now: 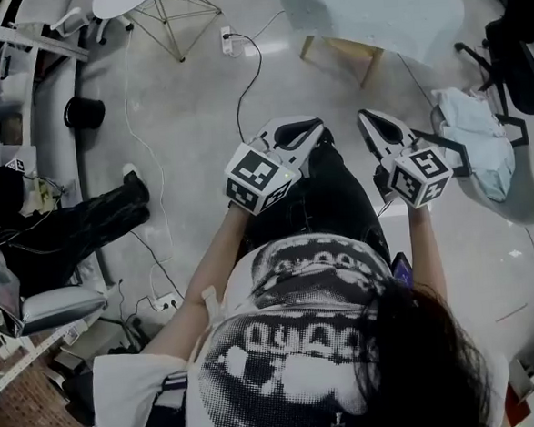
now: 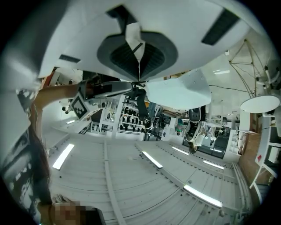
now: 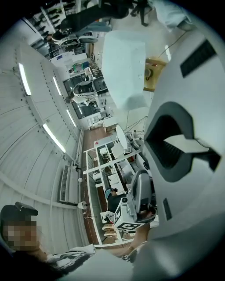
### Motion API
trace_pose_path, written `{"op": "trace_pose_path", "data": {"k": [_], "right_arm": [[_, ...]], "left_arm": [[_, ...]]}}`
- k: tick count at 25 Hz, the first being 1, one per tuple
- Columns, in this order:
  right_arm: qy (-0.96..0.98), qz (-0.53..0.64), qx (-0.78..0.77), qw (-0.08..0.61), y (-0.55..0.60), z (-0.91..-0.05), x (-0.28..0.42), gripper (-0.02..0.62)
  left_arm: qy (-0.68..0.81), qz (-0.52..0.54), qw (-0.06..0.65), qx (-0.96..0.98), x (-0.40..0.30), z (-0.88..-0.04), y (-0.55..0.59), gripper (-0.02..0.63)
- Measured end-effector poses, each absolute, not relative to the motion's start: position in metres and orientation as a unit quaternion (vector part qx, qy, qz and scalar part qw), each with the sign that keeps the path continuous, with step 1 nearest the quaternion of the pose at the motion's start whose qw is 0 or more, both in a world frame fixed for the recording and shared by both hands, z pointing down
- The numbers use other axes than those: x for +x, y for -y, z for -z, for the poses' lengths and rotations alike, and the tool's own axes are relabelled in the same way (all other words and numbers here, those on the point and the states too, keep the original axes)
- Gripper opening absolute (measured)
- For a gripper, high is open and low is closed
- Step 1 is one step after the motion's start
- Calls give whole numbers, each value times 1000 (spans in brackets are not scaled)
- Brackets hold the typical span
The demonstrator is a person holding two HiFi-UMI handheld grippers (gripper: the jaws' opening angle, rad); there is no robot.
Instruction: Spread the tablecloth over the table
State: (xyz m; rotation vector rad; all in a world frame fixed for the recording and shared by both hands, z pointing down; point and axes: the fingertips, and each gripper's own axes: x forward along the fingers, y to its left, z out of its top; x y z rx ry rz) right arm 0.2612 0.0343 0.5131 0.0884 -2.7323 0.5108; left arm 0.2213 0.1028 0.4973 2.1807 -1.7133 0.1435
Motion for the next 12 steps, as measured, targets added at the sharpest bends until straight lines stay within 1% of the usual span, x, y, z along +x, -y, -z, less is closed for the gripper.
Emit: {"op": "trace_pose_path", "data": {"k": [12], "right_arm": [[964, -150, -21, 218, -14, -528, 250, -5]], "left_arm": [[610, -64, 186, 767, 204, -506, -79, 15]]}}
